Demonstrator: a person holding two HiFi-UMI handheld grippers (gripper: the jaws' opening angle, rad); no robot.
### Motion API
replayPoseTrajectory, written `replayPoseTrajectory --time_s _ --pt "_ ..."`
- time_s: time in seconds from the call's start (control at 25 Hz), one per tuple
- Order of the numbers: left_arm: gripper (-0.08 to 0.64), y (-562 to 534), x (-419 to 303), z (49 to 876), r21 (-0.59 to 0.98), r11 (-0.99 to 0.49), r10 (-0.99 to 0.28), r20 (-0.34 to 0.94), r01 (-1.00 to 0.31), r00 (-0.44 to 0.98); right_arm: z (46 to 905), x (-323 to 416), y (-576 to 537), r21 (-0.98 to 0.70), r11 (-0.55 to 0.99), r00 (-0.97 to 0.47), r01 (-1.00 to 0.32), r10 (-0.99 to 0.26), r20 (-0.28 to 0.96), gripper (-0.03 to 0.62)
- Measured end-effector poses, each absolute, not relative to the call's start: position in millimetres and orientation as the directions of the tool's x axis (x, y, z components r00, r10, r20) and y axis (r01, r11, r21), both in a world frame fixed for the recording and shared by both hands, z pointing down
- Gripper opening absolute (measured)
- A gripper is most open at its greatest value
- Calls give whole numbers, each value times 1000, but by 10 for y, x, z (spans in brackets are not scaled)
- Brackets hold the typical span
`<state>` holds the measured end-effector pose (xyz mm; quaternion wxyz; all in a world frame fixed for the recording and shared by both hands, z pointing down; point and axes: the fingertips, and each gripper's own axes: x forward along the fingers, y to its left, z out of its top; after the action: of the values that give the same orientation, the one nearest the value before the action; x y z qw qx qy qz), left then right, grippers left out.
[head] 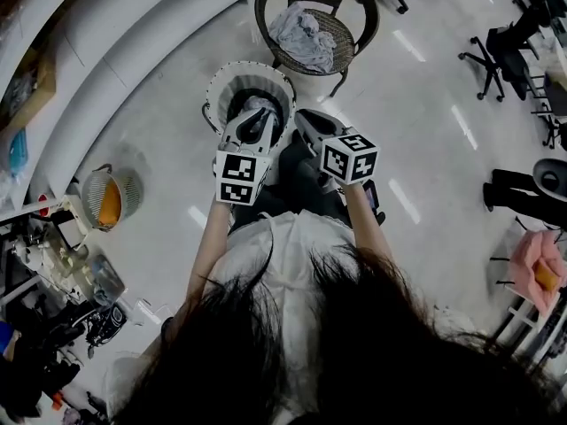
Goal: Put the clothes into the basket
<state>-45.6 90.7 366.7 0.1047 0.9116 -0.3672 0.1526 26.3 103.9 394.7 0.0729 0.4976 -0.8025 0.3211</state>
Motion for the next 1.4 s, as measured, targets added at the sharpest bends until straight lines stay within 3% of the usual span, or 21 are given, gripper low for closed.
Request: replayPoseTrajectory --time_s 0.8,1.4 --pt "48 -450 205 4389 124 -652 -595 528 -748 606 4584 1420 -500 -493 207 -482 -845 -696 533 46" --pt "48 -1683 612 4996 99 -582 -600 617 -807 509 5801 2283 -1736 -431 205 -463 -879 -582 668 46"
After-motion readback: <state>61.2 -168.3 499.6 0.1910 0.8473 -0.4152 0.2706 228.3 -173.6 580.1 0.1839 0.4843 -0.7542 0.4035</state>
